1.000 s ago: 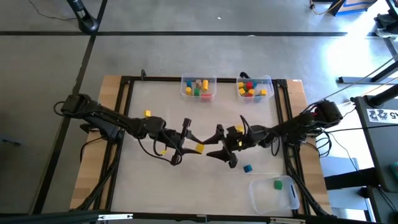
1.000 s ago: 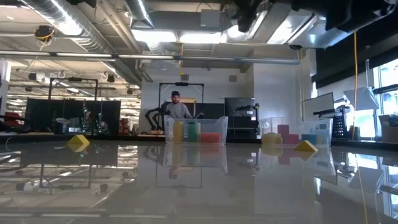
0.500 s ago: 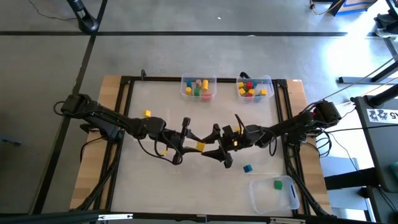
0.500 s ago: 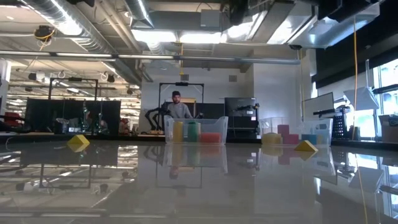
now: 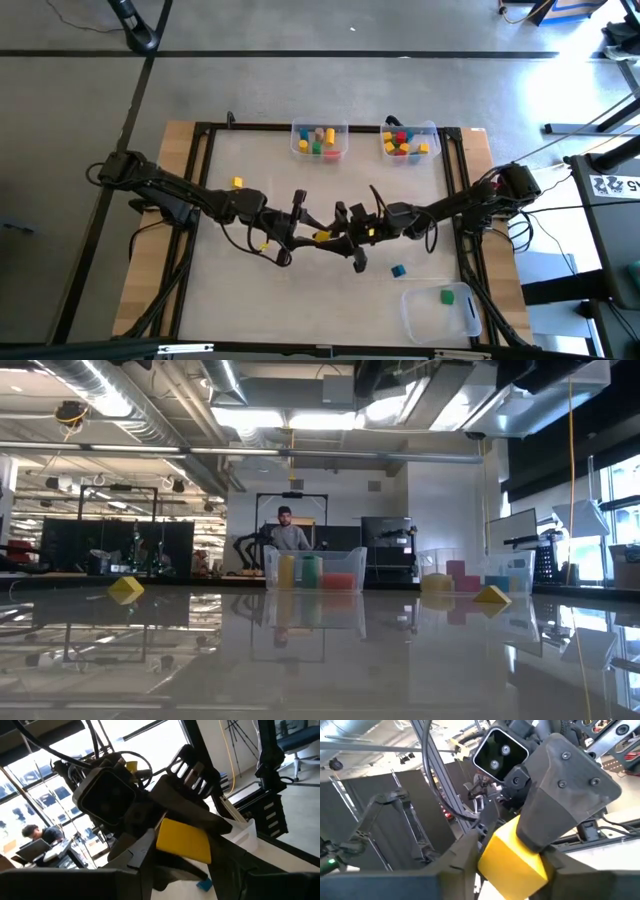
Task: Sort blocks by size
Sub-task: Put the yellow triangle block into the bottom transparent bin
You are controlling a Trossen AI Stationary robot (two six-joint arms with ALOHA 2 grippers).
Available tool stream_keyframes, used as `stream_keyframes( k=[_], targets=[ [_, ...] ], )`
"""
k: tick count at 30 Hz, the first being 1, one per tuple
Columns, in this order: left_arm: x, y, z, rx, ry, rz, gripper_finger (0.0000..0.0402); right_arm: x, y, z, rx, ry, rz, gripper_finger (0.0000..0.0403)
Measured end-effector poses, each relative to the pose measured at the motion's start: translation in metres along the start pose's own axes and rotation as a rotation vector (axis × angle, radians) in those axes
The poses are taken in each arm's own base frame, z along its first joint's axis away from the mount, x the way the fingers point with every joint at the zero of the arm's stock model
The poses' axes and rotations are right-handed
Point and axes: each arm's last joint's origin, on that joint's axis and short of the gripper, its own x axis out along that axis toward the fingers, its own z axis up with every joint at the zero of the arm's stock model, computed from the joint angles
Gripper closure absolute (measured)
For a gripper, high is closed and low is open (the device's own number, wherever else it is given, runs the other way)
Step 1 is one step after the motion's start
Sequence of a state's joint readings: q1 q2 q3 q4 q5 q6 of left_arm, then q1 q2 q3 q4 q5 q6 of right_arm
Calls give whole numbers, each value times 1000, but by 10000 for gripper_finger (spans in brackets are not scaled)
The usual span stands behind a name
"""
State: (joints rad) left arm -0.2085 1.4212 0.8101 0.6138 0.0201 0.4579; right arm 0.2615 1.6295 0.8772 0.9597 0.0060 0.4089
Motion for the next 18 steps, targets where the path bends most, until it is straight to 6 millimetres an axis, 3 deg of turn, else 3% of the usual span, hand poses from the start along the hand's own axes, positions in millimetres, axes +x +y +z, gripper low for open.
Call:
stream_keyframes(
  k=[3, 9, 13, 18],
  targets=[
    [0, -1, 0, 11, 1, -2, 268, 0, 0, 0, 6, -4, 2, 305],
    [0, -1, 1, 0, 3, 10, 268, 0, -2, 2, 14, -10, -3, 281],
    [0, -2, 0, -16, 8, 4, 268, 0, -2, 0, 25, 14, -17, 295],
    [0, -2, 0, -38, 7, 10, 232, 0, -2, -1, 5, 25, -22, 319]
  ],
)
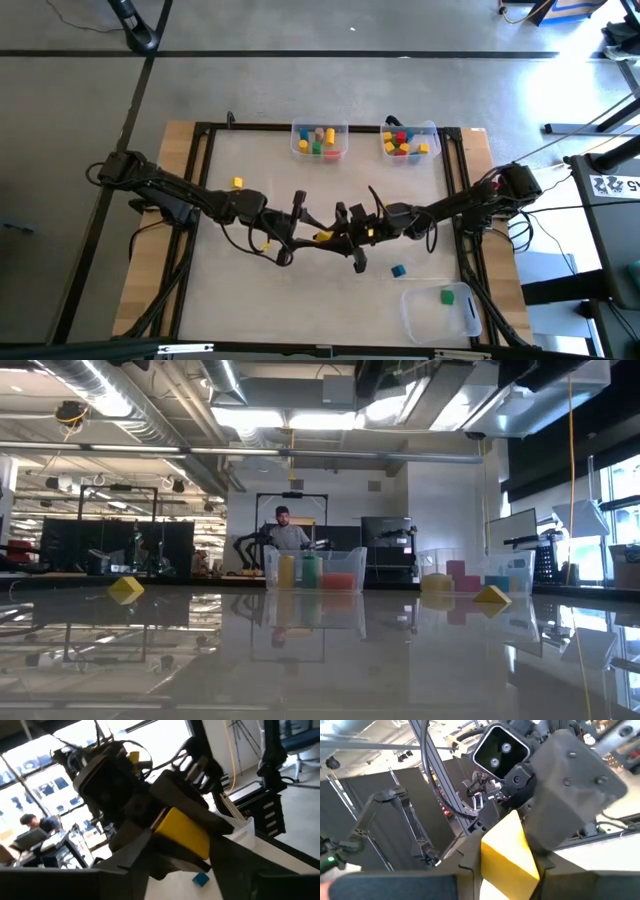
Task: Sort blocks by size
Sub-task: Put the yellow triangle block into the bottom transparent bin
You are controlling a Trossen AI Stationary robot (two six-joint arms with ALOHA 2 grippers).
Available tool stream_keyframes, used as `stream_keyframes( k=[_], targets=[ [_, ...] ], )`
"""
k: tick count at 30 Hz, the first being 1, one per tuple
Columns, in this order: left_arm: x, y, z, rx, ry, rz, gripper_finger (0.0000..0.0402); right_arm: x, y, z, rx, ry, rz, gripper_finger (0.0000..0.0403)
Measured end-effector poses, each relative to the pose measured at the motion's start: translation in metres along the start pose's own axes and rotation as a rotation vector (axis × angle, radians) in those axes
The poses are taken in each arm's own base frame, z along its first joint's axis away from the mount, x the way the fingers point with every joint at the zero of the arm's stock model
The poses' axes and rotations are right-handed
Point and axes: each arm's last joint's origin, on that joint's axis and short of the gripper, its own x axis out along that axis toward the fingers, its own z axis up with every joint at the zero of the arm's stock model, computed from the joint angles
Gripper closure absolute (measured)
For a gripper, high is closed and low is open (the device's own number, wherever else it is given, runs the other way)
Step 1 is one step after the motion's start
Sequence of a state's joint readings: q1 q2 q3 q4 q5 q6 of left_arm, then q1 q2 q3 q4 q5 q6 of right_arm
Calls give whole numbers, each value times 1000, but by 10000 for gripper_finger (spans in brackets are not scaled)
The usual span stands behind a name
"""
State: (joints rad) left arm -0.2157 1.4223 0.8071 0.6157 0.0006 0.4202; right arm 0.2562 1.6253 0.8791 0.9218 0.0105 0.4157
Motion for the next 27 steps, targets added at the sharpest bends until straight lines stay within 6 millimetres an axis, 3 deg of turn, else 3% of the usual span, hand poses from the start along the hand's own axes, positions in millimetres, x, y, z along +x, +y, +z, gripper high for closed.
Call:
stream_keyframes(
  k=[6, 12, 19, 24, 27],
  targets=[
    [-9, 5, 10, -77, 1, 43, 158, 0, 1, 7, -151, -62, -34, 308],
    [-47, 8, 29, -187, 164, 115, 136, -3, 3, 13, -232, -52, -39, 321],
    [-93, 11, 19, -393, 489, 212, 135, -13, 14, 17, -294, 86, 34, 305],
    [-109, 10, 4, -527, 687, 289, 135, -31, 31, 14, -265, 297, 41, 321],
    [-116, 9, -4, -594, 783, 344, 135, -46, 46, 12, -158, 423, 37, 320]
  ],
)
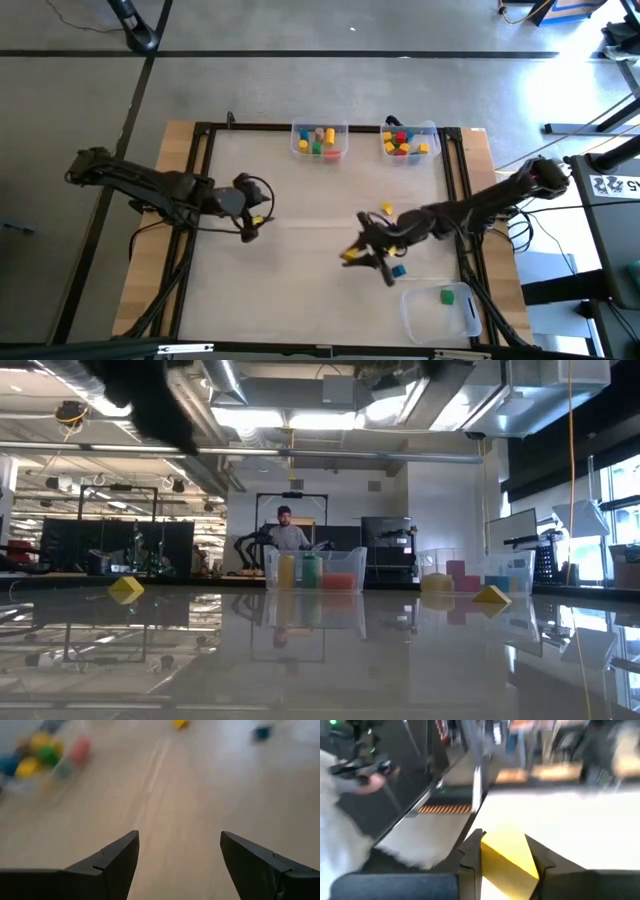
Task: Sort blocks by size
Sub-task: Put the yellow triangle block into the bottom transparent bin
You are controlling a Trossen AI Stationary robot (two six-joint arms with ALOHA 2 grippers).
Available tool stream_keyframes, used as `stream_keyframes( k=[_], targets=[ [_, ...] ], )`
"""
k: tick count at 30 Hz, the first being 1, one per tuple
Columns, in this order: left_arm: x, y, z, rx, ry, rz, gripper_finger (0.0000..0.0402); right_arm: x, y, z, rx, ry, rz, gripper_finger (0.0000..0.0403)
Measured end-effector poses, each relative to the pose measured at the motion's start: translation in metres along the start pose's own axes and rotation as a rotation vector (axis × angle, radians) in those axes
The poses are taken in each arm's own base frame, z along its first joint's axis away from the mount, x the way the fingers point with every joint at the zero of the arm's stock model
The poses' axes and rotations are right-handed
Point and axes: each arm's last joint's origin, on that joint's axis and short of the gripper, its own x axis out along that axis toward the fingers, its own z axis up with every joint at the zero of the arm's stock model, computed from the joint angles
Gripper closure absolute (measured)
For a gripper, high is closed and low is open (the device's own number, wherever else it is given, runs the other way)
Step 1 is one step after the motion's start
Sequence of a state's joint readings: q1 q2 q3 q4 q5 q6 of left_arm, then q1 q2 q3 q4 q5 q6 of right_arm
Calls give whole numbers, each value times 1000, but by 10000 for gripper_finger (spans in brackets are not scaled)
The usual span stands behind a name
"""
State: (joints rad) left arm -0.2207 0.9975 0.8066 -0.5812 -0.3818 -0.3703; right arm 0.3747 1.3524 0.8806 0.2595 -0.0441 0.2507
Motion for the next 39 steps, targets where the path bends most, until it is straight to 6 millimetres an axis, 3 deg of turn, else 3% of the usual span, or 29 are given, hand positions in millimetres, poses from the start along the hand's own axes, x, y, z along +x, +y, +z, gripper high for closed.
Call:
stream_keyframes(
  k=[5, 11, 21, 31, 39],
  targets=[
    [1, 11, -12, -131, 115, 124, 135, -24, 28, -17, 267, 224, -29, 299],
    [4, 23, -16, -236, 174, 212, 135, -51, 62, -47, 656, 544, -97, 316],
    [8, 36, -13, -295, 174, 269, 135, -84, 105, -92, 936, 680, -356, 297],
    [22, 42, -15, -279, 238, 325, 135, -109, 115, -141, 1146, 757, -581, 309],
    [25, 42, -19, -256, 293, 348, 135, -111, 112, -148, 1243, 809, -641, 271]
  ],
)
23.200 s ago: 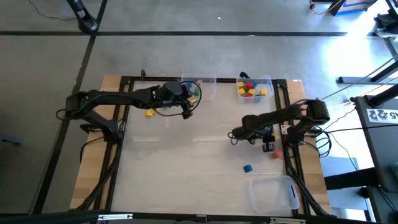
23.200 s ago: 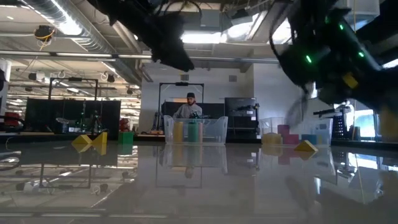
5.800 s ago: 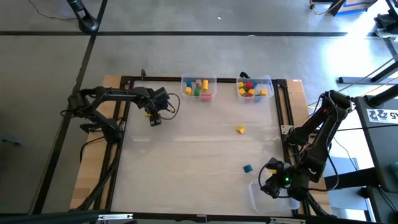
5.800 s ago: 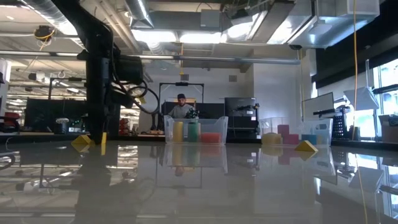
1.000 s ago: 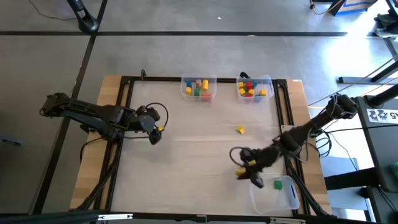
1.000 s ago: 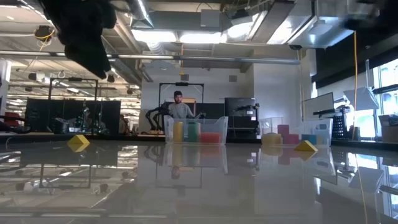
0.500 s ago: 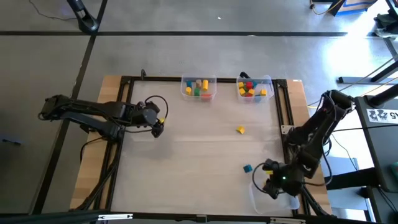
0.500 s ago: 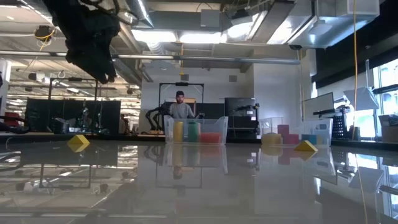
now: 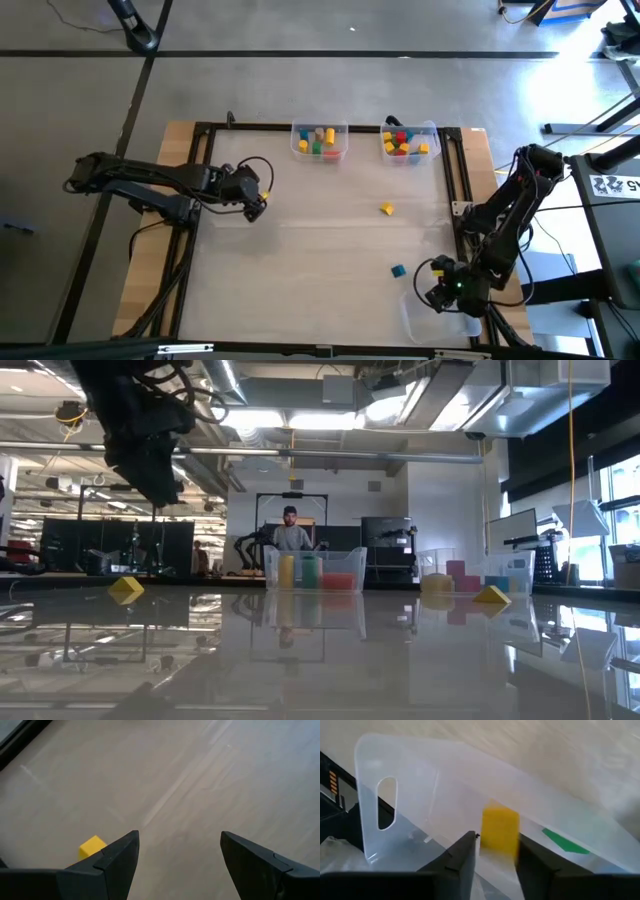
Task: Sort blocks by size
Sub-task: Put the yellow triangle block into the bottom transparent bin, then put the yellow block into the bottom transparent bin
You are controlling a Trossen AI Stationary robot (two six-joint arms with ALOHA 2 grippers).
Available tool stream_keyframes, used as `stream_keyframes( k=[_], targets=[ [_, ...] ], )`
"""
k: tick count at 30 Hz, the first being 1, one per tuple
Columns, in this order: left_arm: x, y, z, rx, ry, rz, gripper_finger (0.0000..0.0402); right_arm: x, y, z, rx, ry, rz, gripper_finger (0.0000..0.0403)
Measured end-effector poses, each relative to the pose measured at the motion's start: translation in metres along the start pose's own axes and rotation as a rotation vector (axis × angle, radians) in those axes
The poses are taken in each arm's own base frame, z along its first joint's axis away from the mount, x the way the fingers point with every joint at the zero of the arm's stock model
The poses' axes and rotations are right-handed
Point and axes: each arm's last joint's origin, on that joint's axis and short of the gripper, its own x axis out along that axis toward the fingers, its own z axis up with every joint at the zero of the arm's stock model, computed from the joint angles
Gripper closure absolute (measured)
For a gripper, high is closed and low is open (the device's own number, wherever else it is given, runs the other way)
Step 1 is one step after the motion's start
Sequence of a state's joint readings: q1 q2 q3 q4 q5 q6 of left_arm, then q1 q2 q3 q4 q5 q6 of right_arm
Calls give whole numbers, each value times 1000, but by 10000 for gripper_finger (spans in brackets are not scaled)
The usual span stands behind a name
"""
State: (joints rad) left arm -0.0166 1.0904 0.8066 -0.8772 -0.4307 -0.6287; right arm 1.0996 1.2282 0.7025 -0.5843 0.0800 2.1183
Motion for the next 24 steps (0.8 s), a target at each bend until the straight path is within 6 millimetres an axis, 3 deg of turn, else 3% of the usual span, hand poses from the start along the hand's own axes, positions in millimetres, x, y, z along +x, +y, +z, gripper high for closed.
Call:
stream_keyframes(
  k=[7, 11, 19, 24],
  targets=[
    [0, 4, -3, -36, 39, 34, 135, 0, 0, -2, 31, 43, -14, 181],
    [4, 20, -5, -158, 86, 169, 135, 0, 1, -1, 26, 23, -3, 146],
    [34, 37, 8, -199, 166, 316, 135, 0, 1, 1, 2, -28, 21, 130],
    [63, 47, 12, -3, 313, 370, 135, 0, 2, 2, -3, -78, 57, 130]
  ],
)
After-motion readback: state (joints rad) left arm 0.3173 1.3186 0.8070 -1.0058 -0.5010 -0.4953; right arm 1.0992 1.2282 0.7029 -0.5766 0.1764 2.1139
